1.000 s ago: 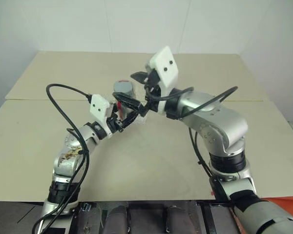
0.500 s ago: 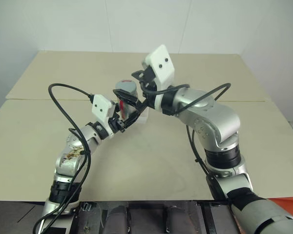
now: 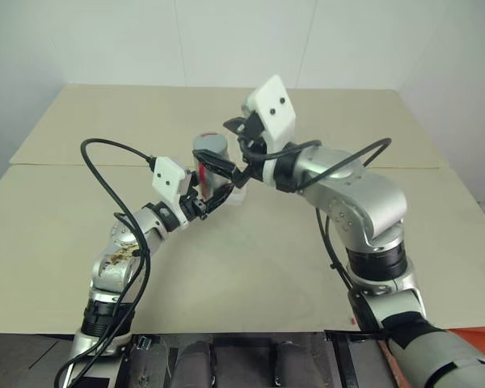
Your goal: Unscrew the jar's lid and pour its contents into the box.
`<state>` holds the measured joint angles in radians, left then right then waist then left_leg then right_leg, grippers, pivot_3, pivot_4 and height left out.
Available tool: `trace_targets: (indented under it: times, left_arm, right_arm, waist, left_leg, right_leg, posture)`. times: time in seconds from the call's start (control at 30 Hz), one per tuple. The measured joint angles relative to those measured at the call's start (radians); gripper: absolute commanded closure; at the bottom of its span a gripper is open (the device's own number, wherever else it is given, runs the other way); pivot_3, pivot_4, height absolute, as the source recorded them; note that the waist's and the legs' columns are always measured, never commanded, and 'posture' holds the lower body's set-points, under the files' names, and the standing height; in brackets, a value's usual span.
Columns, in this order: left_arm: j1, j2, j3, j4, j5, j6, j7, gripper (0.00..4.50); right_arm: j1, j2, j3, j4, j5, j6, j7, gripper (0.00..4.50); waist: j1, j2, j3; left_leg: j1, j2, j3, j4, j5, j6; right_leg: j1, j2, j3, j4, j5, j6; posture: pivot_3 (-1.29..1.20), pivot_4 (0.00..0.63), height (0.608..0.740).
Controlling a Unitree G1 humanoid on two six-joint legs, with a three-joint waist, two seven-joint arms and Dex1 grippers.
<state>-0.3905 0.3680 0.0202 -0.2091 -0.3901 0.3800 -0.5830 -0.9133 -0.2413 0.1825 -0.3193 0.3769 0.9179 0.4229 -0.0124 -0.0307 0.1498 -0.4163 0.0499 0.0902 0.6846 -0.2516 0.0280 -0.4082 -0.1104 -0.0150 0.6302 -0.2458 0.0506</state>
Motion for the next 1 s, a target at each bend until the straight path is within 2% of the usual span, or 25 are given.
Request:
trace_targets:
  times: [0.53, 0.7, 1.0]
  left_arm:
    - [0.002, 0.022, 0.007, -0.003, -0.009, 0.002, -0.001, 1.69]
    - [0.011, 0.030, 0.026, -0.005, -0.010, 0.002, -0.008, 1.69]
    - [0.023, 0.017, 0.019, -0.037, -0.010, 0.002, -0.010, 1.69]
  right_arm:
    - [0.031, -0.042, -0.001, -0.033, 0.011, 0.000, 0.022, 0.04]
    - [0.058, -0.085, -0.041, -0.045, 0.040, 0.000, 0.055, 0.04]
    - [0.055, -0.024, -0.033, -0.075, 0.076, -0.001, 0.071, 0.04]
  waist:
    - [0.000, 0.000, 0.000]
    - [0.001, 0.000, 0.000]
    - [-0.001, 0.000, 0.000]
  left_leg:
    - [0.000, 0.000, 0.000, 0.000, 0.000, 0.000]
    - [0.000, 0.000, 0.000, 0.000, 0.000, 0.000]
    - [0.000, 0.000, 0.000, 0.000, 0.000, 0.000]
  right_leg:
    - [0.000, 0.000, 0.000, 0.000, 0.000, 0.000]
    - [0.000, 0.000, 0.000, -0.001, 0.000, 0.000]
    - [0.000, 0.000, 0.000, 0.000, 0.000, 0.000]
  posture:
    - [0.00, 0.150, 0.740]
    - [0.00, 0.150, 0.740]
    - [0.00, 0.150, 0.740]
